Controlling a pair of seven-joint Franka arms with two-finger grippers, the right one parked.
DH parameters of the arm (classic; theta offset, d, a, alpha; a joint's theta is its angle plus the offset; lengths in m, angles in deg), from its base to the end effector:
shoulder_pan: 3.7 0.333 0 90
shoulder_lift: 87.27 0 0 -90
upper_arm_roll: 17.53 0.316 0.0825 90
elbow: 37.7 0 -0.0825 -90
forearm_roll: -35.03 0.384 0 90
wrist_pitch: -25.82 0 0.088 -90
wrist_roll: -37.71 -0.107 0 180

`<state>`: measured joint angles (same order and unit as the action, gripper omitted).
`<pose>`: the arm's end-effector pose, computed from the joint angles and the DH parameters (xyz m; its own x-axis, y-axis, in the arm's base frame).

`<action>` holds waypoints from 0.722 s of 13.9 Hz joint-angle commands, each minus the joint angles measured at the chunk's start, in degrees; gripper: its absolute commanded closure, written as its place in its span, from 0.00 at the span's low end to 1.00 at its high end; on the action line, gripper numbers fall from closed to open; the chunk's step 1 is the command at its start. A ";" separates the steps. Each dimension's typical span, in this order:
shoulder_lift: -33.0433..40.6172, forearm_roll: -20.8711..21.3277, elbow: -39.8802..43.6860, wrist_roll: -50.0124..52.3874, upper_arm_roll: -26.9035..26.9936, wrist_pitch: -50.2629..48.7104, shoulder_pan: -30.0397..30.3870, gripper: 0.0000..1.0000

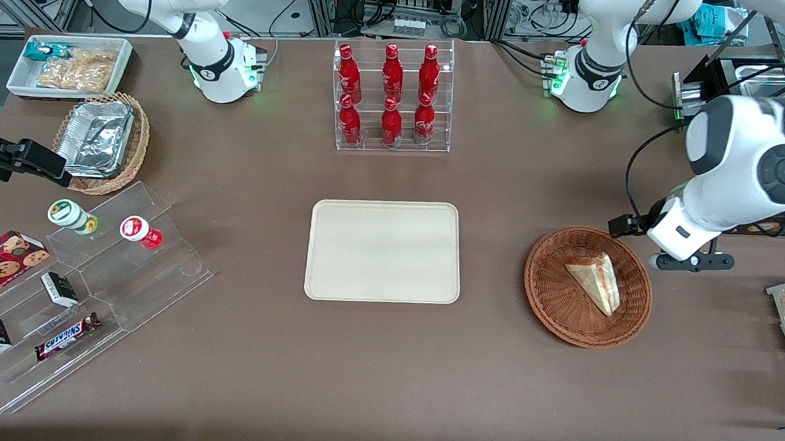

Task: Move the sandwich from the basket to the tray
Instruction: 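Move the left gripper over the wicker basket toward the sandwich, then lower the left gripper and grasp the wrapped sandwich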

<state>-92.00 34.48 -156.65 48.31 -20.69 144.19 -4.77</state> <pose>0.5498 -0.0408 0.3822 0.9889 0.1156 -0.0932 0.1156 -0.9933 -0.0047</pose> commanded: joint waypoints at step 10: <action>-7.65 0.29 -2.45 43.62 -0.27 16.89 -1.04 0.00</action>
<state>-95.62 34.48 -163.28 88.72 -20.98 160.81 -5.04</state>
